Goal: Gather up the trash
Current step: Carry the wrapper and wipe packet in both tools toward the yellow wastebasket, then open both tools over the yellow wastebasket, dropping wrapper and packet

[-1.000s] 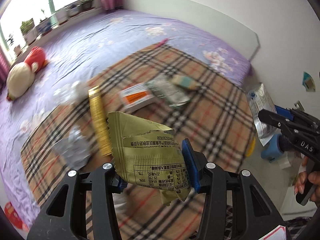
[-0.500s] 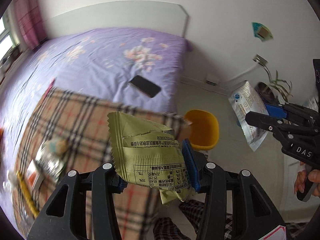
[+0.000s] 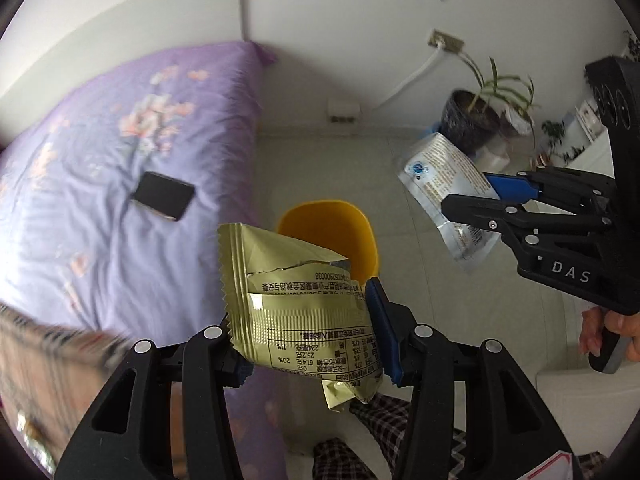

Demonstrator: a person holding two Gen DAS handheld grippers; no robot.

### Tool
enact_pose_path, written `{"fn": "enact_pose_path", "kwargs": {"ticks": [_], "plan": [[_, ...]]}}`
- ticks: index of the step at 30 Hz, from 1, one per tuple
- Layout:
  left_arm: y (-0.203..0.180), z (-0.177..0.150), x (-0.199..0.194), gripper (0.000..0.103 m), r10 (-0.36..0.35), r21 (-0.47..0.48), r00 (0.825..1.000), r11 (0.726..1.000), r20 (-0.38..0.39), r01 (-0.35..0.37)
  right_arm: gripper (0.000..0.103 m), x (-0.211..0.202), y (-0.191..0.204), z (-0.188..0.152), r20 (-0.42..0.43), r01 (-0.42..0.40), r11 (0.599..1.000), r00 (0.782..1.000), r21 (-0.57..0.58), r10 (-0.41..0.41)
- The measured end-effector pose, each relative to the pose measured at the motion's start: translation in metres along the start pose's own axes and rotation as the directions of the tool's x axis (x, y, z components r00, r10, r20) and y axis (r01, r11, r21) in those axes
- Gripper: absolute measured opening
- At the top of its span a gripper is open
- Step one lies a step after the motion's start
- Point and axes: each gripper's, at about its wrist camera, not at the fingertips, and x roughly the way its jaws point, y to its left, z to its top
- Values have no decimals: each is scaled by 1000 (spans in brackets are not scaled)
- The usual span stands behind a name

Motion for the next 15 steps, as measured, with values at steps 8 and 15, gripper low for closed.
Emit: {"fn": "enact_pose_path", "kwargs": {"ticks": [8, 15], "plan": [[-3, 25, 106, 49, -42, -40, 989, 999, -141, 37, 34, 95, -57, 0, -139, -8, 998, 990, 59, 16], [-9, 25, 175, 49, -20, -11, 971, 1000, -236, 18, 34, 162, -90, -3, -218, -19, 994, 975, 107, 42]]}}
